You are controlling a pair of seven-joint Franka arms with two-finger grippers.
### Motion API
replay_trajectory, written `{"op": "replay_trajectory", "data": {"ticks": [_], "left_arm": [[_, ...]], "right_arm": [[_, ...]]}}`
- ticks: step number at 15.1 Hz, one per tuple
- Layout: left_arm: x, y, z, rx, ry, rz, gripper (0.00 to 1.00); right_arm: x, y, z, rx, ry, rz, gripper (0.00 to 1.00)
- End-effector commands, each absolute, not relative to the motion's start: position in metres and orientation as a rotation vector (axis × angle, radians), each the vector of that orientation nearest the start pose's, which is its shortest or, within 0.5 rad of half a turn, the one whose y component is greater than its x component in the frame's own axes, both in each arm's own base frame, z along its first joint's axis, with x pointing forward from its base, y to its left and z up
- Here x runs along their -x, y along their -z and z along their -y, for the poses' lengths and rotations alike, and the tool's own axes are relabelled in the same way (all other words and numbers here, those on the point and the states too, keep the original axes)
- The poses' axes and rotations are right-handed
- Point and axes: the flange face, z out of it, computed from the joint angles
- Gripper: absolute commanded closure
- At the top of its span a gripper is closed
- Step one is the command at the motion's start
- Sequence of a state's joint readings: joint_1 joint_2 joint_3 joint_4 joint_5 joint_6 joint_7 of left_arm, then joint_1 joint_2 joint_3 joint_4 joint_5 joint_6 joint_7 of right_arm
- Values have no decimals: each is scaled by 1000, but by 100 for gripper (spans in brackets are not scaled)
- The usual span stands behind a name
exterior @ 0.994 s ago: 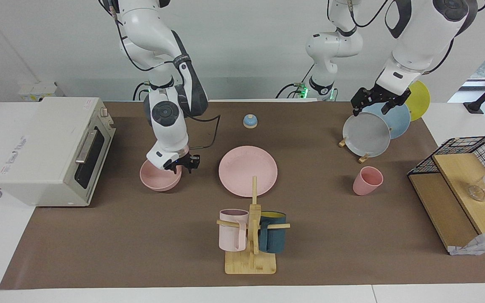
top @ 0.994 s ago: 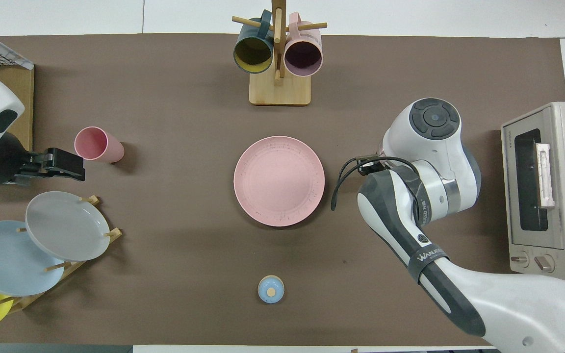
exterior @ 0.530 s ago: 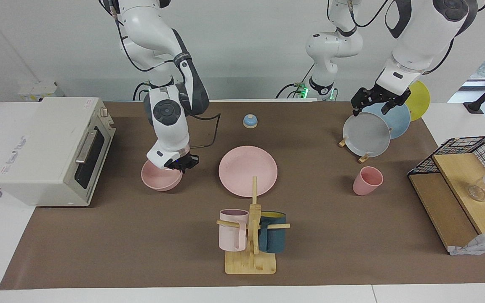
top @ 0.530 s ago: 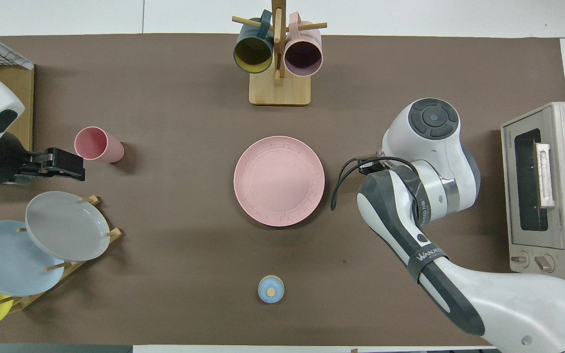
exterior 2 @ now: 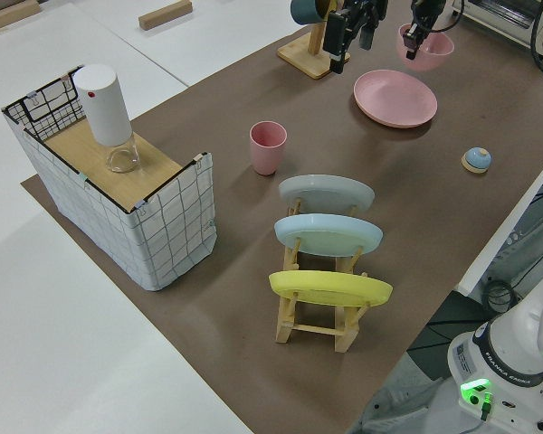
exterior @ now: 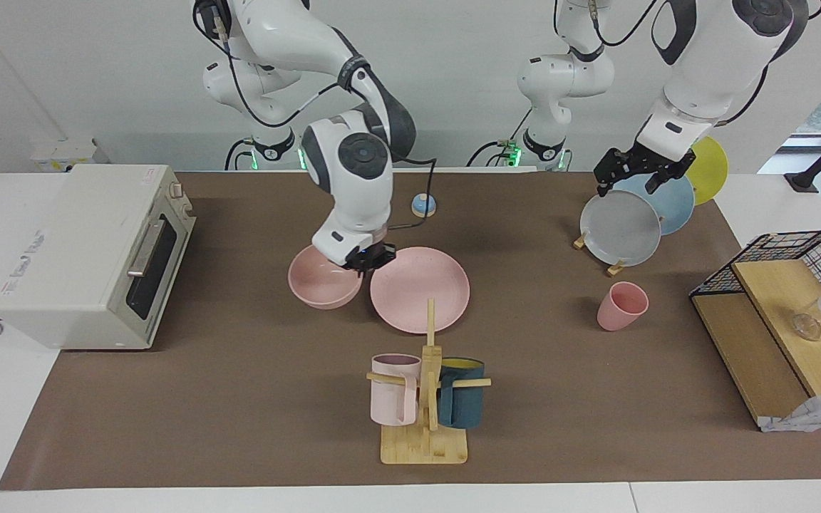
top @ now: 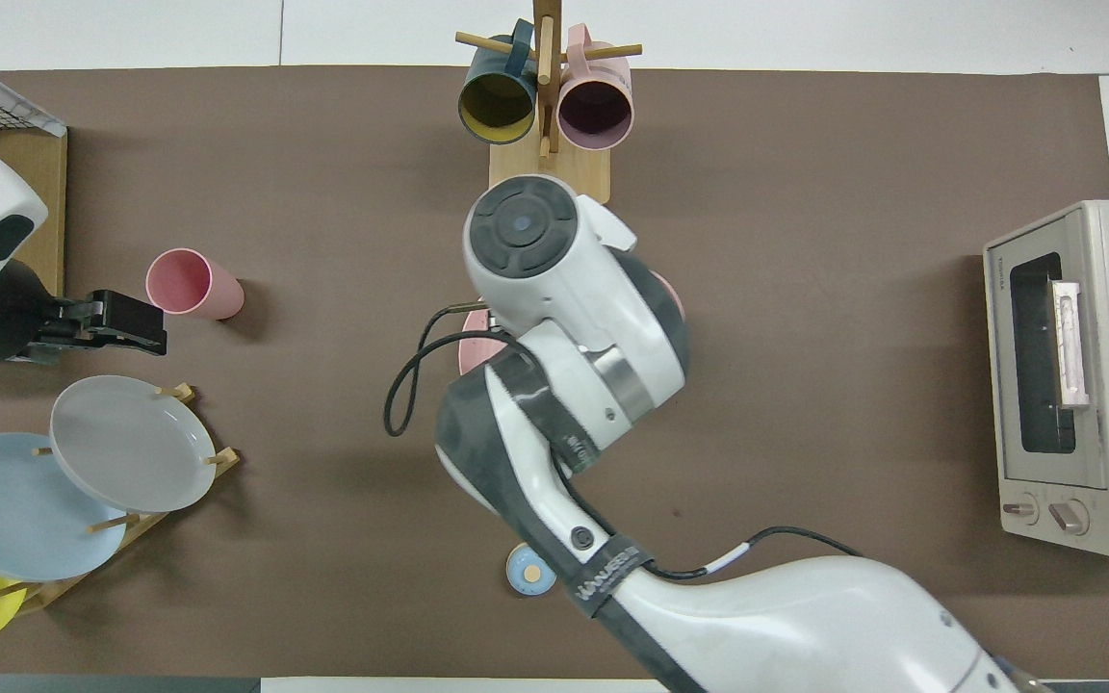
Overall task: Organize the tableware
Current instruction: 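Carry the pink bowl over the pink plate with the right gripper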
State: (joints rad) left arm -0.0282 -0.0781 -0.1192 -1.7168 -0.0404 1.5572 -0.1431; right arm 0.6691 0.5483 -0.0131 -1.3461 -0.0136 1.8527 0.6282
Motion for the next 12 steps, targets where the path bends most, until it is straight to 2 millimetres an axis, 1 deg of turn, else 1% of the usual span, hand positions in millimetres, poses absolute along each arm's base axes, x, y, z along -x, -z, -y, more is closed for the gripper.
{"op": "replay_trajectory", "data": {"ticks": [1, 3, 4, 5, 7, 10, 11, 12], "left_arm": [[-517, -601, 73, 3167, -98, 41, 0], [-524, -597, 71, 3174, -40, 48, 0], [-529, -591, 69, 3175, -42, 49, 0], [-536, -583, 63, 3177, -42, 69, 0], [-537, -580, 57, 3177, -47, 79, 0], [-540, -578, 55, 3180, -35, 88, 0], [-544, -573, 55, 3182, -23, 89, 0], [-554, -554, 57, 3184, -45, 86, 0]], "right_arm": [[-577, -407, -449, 3116, 39, 33, 100], [-574, -402, -458, 3071, 57, 34, 100], [-571, -393, -456, 3077, 50, 36, 100], [-568, -386, -454, 3082, 38, 35, 100], [-561, -378, -450, 3091, 9, 32, 100], [-553, -374, -452, 3082, -59, 10, 100], [-552, -375, -452, 3077, -54, -8, 100], [-553, -375, -454, 3051, -66, -64, 100]]}}
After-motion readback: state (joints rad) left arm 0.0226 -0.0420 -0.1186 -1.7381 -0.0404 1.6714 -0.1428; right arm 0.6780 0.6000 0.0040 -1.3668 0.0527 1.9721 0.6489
